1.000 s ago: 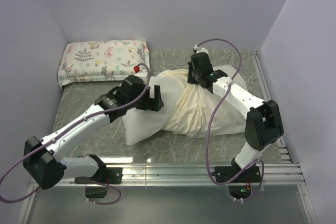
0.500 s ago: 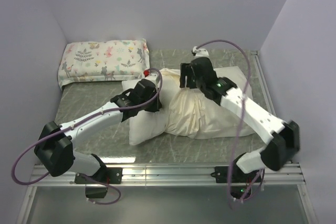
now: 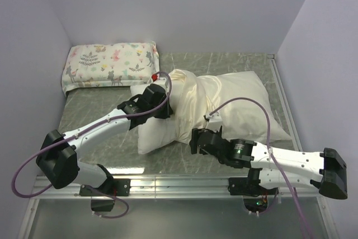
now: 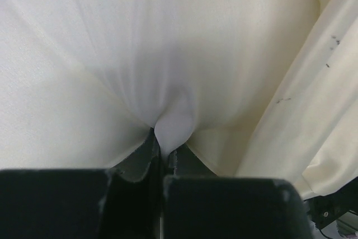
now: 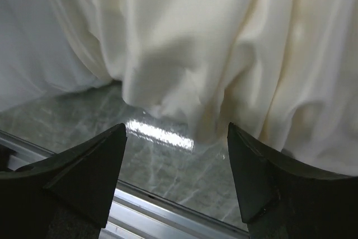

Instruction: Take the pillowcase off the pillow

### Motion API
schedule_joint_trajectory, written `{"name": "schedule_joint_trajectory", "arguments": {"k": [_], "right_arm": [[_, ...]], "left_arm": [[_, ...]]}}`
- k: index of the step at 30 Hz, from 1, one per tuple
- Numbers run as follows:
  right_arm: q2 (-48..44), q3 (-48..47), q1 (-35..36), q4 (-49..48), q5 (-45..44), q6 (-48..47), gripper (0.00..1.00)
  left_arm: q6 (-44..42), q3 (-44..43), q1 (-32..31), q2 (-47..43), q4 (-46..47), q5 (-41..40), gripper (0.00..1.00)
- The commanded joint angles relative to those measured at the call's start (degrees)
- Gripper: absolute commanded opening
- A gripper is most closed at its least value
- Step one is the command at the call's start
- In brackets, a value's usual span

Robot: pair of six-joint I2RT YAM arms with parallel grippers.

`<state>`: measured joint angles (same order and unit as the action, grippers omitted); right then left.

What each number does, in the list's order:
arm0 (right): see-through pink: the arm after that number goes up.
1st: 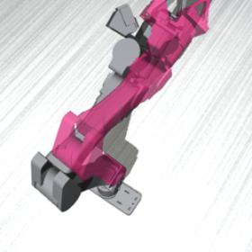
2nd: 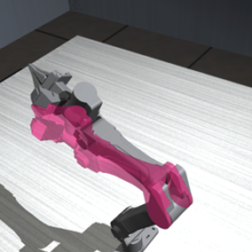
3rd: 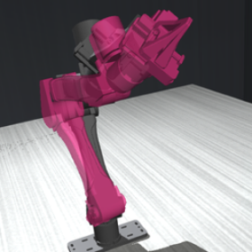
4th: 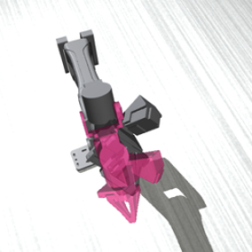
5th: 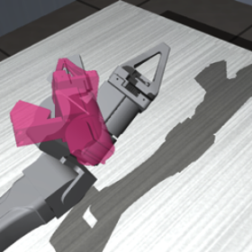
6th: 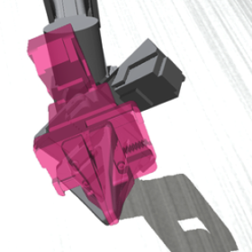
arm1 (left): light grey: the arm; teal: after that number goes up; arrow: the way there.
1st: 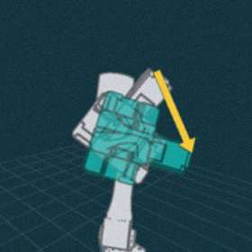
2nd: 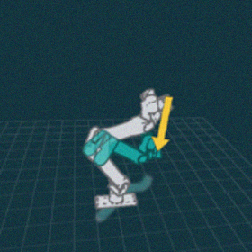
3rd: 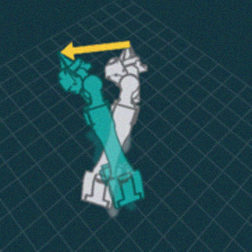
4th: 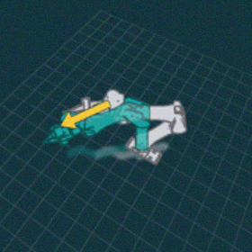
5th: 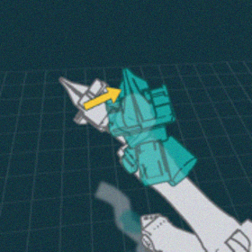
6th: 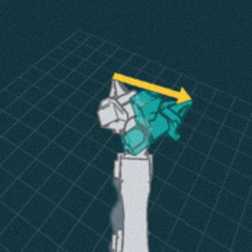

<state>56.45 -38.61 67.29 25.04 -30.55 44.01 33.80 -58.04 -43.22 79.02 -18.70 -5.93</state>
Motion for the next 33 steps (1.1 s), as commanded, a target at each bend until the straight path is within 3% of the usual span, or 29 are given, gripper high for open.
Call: {"name": "schedule_joint_trajectory", "arguments": {"k": [1, 8, 10, 11, 12, 13, 15, 20, 22, 27, 32, 33], "right_arm": [[-0.55, 3.45, 2.23, -0.86, -7.86, 12.23, 0.81], [6.38, 5.65, 2.59, -11.04, -10.85, 13.91, 0.85], [9.99, 4.35, 2.32, -13.43, -11.64, 12.08, 0.76], [10.96, 3.11, 2.24, -11.52, -12.95, 11.8, 0.67], [11.84, -0.12, 2.23, -8.72, -17.22, 12.58, 0.32], [11.41, -1.72, 2.15, -5.3, -19.53, 13.03, 0.18], [6.26, -4.96, 1.45, 2.98, -22.79, 11.73, 0.03], [-10.63, -15.68, -3.47, 10.27, -22.8, -0.48, 0.0], [-14.08, -26.39, -3.48, 12.57, -22.72, -6.55, 0.0], [-2.51, -48.53, -5.92, 16.62, -19.57, -18.32, 0.0], [12.59, -47.88, -12.96, 7.15, -3.84, -20.54, 0.0], [15.07, -46.57, -13.75, 5.48, -0.6, -20.89, 0.0]], "left_arm": [[1.18, 0.91, -0.37, -0.62, -2.31, -0.04, 0.0], [0.92, 0.91, -0.37, -2.12, -3.1, 0.4, 0.0], [0.65, 0.21, -0.37, -2.82, -4.14, 0.05, 0.0], [0.39, -0.14, -0.37, -3.17, -4.59, -0.04, 0.0], [0.13, -1.19, -0.37, -4.04, -5.38, -1.0, 0.0], [-0.49, -1.89, -0.37, -4.58, -6.51, -1.71, 0.0], [-1.45, -3.56, -0.37, -5.63, -9.85, -3.46, 0.0], [-3.92, -10.68, 0.33, -7.39, -15.13, -8.91, 0.0], [-4.79, -12.97, 1.38, -6.87, -15.93, -9.62, 0.0], [-5.33, -14.82, 3.32, -4.85, -15.41, -5.76, 0.0], [-5.32, -11.75, 5.07, -4.23, -12.51, -1.2, 0.0], [-5.33, -10.53, 7.69, -4.23, -11.81, 3.51, 0.0]]}}
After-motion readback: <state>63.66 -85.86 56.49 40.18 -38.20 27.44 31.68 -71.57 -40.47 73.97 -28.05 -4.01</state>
